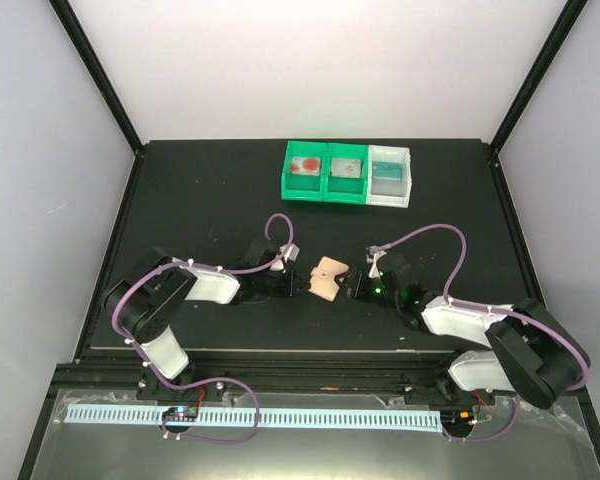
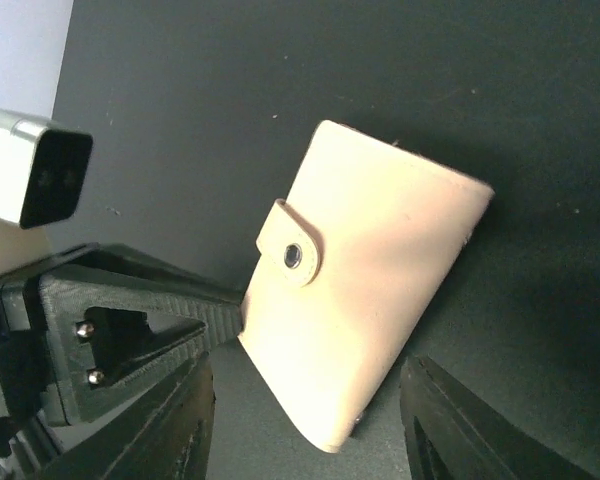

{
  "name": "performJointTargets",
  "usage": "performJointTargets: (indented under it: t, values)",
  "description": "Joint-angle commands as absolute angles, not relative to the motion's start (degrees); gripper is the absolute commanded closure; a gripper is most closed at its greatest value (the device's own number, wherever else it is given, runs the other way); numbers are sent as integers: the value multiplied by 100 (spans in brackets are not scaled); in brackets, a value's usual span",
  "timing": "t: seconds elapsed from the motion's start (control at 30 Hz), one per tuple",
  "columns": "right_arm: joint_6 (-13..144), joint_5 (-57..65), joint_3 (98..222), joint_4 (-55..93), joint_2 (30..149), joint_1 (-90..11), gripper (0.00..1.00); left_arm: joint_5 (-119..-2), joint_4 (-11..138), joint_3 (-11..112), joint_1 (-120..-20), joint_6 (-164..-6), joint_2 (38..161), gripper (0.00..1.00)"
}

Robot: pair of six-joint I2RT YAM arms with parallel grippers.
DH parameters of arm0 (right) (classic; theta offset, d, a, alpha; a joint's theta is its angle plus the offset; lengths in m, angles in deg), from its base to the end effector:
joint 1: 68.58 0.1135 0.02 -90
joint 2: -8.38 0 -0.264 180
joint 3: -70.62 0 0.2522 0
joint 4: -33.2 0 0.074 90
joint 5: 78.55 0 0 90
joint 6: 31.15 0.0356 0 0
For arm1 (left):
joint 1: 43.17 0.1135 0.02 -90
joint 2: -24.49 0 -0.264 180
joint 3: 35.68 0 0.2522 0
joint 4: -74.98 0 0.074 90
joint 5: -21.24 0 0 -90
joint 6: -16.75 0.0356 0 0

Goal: Take the credit cards out of the card holder

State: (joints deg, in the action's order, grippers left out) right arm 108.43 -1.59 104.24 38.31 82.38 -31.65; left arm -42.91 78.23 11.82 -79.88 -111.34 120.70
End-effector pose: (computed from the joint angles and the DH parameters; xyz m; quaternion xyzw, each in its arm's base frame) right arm 0.1775 0.1435 0.1411 0.0453 0.8827 0.3864 0.2635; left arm 0.2227 -0.1854 0.1109 0.0739 0.9029 -0.3888 0.1677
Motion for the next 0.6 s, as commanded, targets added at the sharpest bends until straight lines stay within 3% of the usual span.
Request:
performJointTargets:
  t: [0.0, 0.1, 0.47, 0.57]
  values:
    - [10936, -133, 10332, 4185, 8316, -3200, 45, -4465, 7569, 1117, -8106, -11322, 12230, 88]
    - [11052, -152, 10340, 4243, 8522, -3197, 45, -4359, 7691, 928, -8143, -11535, 12124, 98]
    - [10680, -112, 10499, 4318, 9055, -3392, 45, -4145, 8359, 507, -8319, -12151, 12073, 99]
    - [10711, -187, 10511, 4455, 9176, -3439, 47, -4239, 8305, 508, -8321, -12191, 11907, 86]
